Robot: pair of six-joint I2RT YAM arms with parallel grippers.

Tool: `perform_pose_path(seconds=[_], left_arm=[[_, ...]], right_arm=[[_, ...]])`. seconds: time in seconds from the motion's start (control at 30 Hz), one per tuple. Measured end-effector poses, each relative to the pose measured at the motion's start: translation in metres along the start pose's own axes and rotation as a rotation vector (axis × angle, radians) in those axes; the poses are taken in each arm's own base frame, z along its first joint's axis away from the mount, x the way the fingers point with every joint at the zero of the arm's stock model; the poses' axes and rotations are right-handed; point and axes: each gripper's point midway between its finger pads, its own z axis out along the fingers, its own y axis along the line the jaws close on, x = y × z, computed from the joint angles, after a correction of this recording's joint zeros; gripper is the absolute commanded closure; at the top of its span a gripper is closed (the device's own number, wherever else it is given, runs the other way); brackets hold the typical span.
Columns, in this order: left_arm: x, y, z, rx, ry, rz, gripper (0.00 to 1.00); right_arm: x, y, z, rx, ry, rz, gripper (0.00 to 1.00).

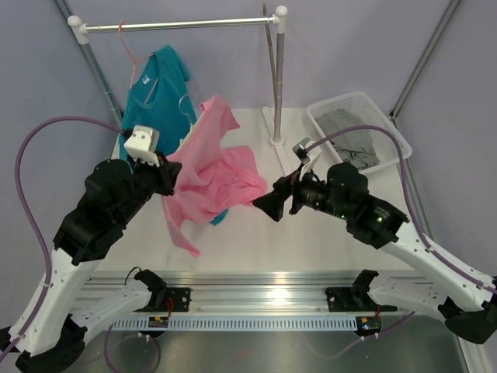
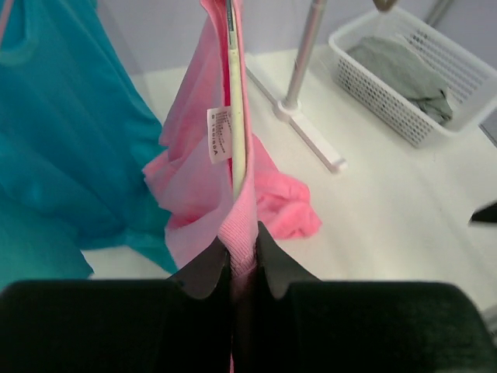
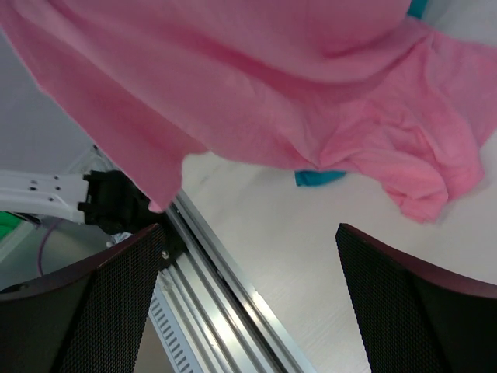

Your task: Remove the t-shirt from the hanger

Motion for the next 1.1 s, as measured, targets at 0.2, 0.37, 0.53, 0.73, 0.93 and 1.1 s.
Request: perform_pose_path(seconds=[0.2, 0.37, 0.53, 0.73, 0.93, 1.1], left_arm=[[0.05, -0.026, -0.028, 0.191, 0.091, -0.073, 1.0], [0.087, -0.065, -0.038, 0.417, 0.213, -0.131, 1.0], [0.11, -0.083, -0.051, 0.54, 0.26, -0.188, 1.0], [0.101, -0.107, -0.062, 0.701, 0.202, -0.247, 1.0], [0.094, -0.117, -0.069, 0.779, 0.174, -0.275, 1.0], [0.092, -0.119, -0.071, 0.793, 0.169, -0.285, 1.0]], right_arm=[[-0.084, 0.045, -0.044, -0.105, -0.193, -0.073, 0.02], [-0.115, 0.067, -0.055, -0.167, -0.245, -0.103, 0.1], [-0.1, 0.059, -0.028, -0.161, -0.186, -0.095, 0.12], [-0.07, 0.033, 0.012, -0.082, -0.083, -0.079, 0.18], [-0.056, 0.019, 0.033, -0.04, -0.048, -0.074, 0.34], [-0.058, 0.023, 0.04, -0.059, -0.07, -0.076, 0.61]])
